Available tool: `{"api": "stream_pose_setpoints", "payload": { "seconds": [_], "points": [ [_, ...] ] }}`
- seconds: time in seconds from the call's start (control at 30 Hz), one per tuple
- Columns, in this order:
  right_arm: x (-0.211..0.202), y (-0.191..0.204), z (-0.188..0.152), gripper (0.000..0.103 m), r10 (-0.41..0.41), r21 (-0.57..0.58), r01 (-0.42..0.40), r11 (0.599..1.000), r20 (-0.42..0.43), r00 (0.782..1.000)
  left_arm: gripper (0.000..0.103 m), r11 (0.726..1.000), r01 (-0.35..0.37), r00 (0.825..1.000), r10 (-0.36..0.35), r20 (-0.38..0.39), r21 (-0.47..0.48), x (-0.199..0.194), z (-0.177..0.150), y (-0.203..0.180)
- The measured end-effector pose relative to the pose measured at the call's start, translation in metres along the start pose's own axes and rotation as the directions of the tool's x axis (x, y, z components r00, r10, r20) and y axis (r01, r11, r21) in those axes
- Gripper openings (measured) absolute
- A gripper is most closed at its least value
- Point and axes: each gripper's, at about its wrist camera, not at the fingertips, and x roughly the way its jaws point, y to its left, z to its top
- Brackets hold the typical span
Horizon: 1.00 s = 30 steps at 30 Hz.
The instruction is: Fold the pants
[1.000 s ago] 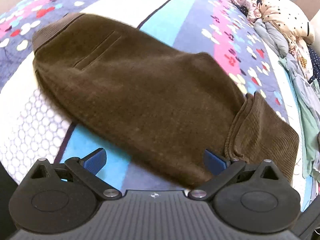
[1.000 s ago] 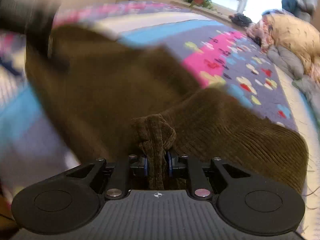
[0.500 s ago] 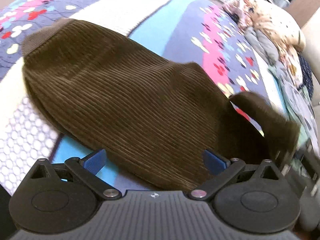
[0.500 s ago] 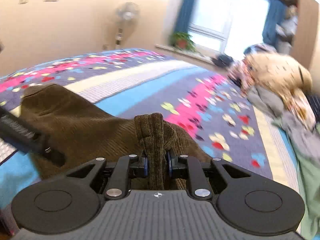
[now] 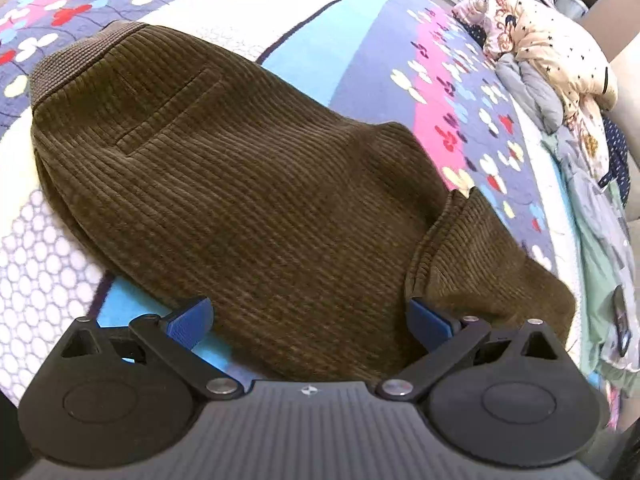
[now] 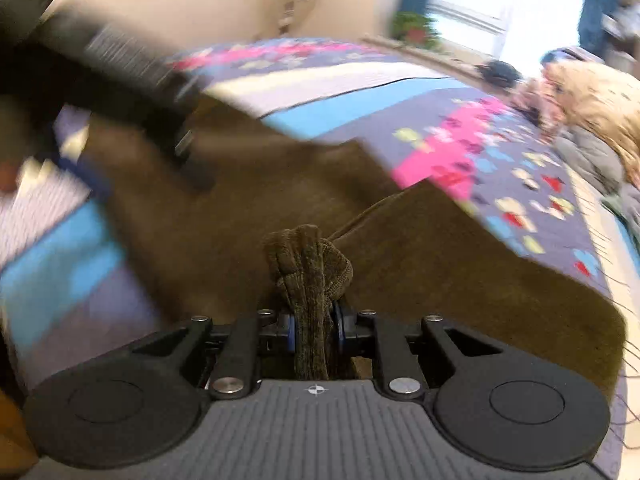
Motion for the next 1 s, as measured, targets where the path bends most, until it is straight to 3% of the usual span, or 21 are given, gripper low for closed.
{"api": "stream_pose_setpoints", "payload": {
  "seconds": [0.07,0.13,0.2,0.3,0.43,0.57,0.63,0.67,0.7,0.77,0.87,0.93,1.0],
  "points": [
    [-0.011,-0.013,0.015,0.018,0.004,0.057,-0.007,0.998,0.052,0.999,0.103,1.0,0.006,1.0,-0.006,0.005,-0.011,-0.001,0.001,0.002],
    [-0.018,-0.011,0.02,0.018,0.023,0.012,-0.025,1.0,0.085,0.996,0.103,1.0,0.001,1.0,0.0,0.014,-0.021,-0.003,0.001,0.007],
    [-0.01,0.006,0.016,0.019,0.061,-0.087,-0.056,0.995,0.05,0.997,0.103,0.999,-0.006,1.0,0.007,0.02,-0.034,-0.003,0.003,0.011],
    [0.012,0.032,-0.017,0.019,0.056,-0.222,-0.07,0.973,-0.068,0.996,0.103,0.999,-0.005,1.0,0.006,0.017,-0.045,0.0,0.006,0.012],
    [0.017,0.047,-0.042,0.02,0.04,-0.31,-0.049,0.95,-0.037,0.999,0.103,1.0,0.018,0.999,-0.018,0.028,-0.001,0.006,0.012,-0.006],
    [0.018,0.036,-0.034,0.031,0.092,-0.262,-0.103,0.96,-0.056,0.994,0.103,0.995,0.081,0.996,-0.082,0.02,0.057,0.02,0.017,-0.036],
    [0.008,0.028,-0.032,0.057,0.093,-0.221,-0.107,0.969,-0.071,0.993,0.103,0.988,0.126,0.992,-0.125,-0.007,0.094,0.032,0.017,-0.052],
    [0.003,0.015,-0.031,0.076,0.094,-0.174,-0.106,0.979,-0.072,0.993,0.103,0.984,0.135,0.991,-0.133,-0.021,0.113,0.038,0.016,-0.059],
    [-0.009,-0.003,-0.028,0.083,0.126,-0.105,-0.133,0.986,-0.066,0.99,0.103,0.981,0.142,0.99,-0.139,-0.032,0.131,0.045,0.014,-0.064],
    [-0.033,-0.042,-0.025,0.083,0.148,0.02,-0.147,0.989,-0.048,0.988,0.103,0.974,0.157,0.987,-0.148,-0.069,0.164,0.059,0.009,-0.072],
    [-0.057,-0.108,-0.013,0.082,0.109,0.192,-0.101,0.976,-0.037,0.993,0.103,0.963,0.182,0.98,-0.162,-0.113,0.199,0.072,-0.003,-0.075],
    [-0.054,-0.15,0.009,0.078,0.087,0.308,-0.08,0.948,-0.01,0.996,0.103,0.95,0.156,0.985,-0.131,-0.109,0.272,0.077,-0.014,-0.078],
    [-0.034,-0.174,0.037,0.071,0.099,0.354,-0.101,0.93,0.024,0.995,0.103,0.921,0.126,0.991,-0.102,-0.083,0.368,0.078,-0.024,-0.085]
  ]
}}
